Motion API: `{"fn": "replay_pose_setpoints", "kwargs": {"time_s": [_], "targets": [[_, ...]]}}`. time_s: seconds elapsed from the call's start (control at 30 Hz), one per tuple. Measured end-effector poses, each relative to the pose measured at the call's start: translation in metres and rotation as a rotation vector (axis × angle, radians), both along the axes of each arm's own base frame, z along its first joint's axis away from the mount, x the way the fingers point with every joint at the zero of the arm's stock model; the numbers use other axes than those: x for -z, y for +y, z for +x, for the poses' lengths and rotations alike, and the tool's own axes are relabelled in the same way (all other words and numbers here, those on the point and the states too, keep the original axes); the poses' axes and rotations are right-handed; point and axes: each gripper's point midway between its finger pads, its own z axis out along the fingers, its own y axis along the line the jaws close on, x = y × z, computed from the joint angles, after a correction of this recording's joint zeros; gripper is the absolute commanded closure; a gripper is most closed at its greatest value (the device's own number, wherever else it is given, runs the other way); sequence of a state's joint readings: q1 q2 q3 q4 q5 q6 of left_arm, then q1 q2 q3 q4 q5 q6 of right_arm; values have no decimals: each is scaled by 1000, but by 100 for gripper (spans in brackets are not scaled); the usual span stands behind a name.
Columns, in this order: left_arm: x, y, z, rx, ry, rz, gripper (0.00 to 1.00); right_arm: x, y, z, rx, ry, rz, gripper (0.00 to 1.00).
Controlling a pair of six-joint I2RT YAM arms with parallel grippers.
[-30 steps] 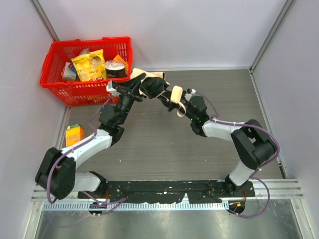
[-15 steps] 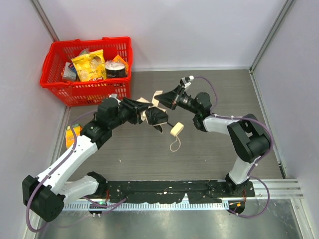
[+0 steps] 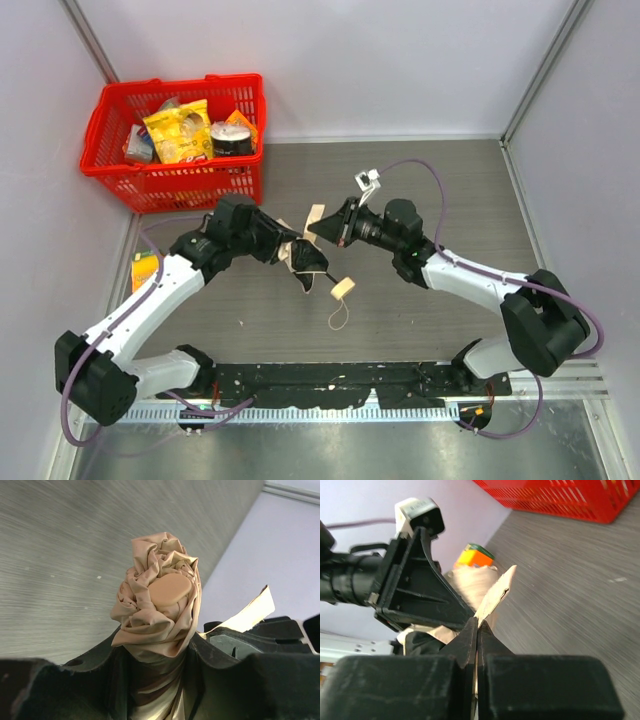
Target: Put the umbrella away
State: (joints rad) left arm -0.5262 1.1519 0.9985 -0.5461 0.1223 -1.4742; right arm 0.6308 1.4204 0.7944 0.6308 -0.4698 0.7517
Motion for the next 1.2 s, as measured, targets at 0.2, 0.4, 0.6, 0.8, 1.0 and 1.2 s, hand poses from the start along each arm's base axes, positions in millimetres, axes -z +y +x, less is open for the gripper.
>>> {"fn": "replay_pose_setpoints", "kwargs": {"time_s": [0.2,0.4,0.6,0.8,1.0,1.2], "targets": [[40,11,-7,-10,73,97,100,45,-1,-14,17,4,-94,99],[75,9,-3,12,144,179,100,59,4,-34,-4,-95,-200,99],[91,7,-2,31,168,207,100,70,5,-39,-17,-166,-282,99],[112,7,-4,65,224,262,100,77,20,-56,-84,-254,-382,99],[143,20,-11,127,317,415,100,101,39,-73,-201,-360,-583,99],[152,32,-21,167,319,523,100,116,48,-86,-267,-483,-706,99]]}}
